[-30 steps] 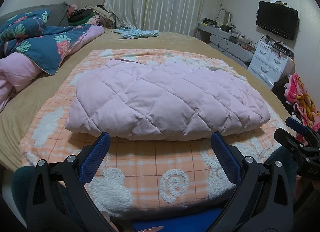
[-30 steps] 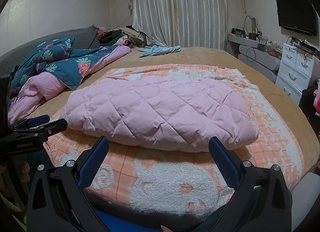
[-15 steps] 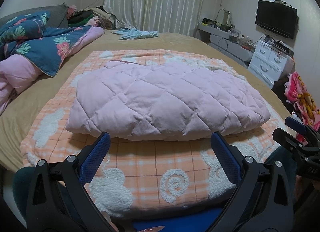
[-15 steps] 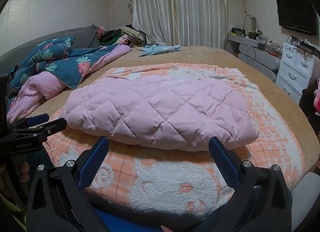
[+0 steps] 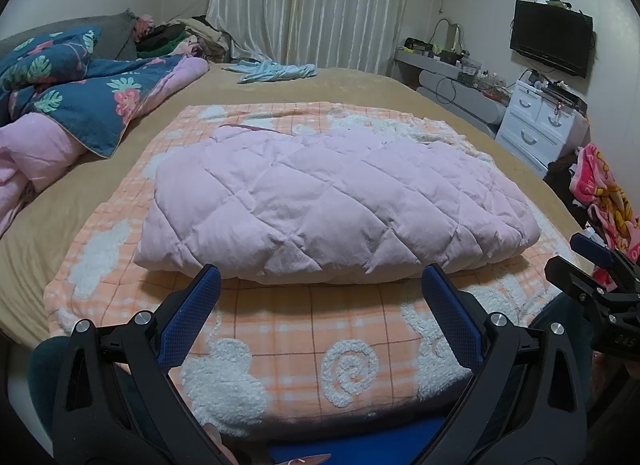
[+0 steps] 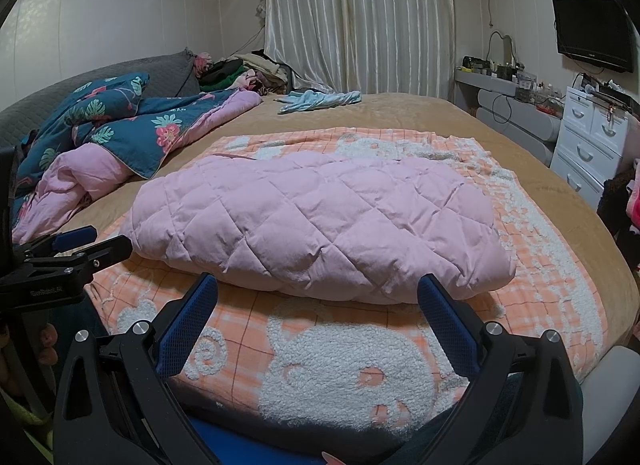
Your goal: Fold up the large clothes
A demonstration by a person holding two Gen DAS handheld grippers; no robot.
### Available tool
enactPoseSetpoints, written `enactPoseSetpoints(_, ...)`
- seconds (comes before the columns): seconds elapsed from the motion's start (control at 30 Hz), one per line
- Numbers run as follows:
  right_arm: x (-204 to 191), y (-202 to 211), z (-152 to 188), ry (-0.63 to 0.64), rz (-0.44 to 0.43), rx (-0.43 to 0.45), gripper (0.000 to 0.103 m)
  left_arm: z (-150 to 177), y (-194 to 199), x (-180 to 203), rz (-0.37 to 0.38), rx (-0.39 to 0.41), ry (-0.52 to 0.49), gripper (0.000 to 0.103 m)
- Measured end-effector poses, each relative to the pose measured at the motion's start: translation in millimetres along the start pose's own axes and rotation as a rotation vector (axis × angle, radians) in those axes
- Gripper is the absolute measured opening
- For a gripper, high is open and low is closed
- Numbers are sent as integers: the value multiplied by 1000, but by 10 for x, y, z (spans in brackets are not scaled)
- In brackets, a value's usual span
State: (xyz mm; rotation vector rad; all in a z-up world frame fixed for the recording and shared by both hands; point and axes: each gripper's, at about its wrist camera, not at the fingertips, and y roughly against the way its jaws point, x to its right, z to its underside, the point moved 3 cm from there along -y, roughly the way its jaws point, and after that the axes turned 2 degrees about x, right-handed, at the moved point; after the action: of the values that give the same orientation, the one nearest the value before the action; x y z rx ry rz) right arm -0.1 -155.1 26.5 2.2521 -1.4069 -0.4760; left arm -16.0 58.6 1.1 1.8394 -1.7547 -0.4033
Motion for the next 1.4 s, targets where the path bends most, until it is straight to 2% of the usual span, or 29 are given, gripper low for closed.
enactPoseSetpoints(0.83,12,22,19,4,4,-7,99,11,19,27,12,-1,-4,94)
enactPoseSetpoints(1.13,66,41,16,-5,8,-11,99,11,34,16,62,-5,12,94)
enactPoseSetpoints(1.4,365,94,-2,-48,52,-10,99,30,-32,-73,6,-39,24,94)
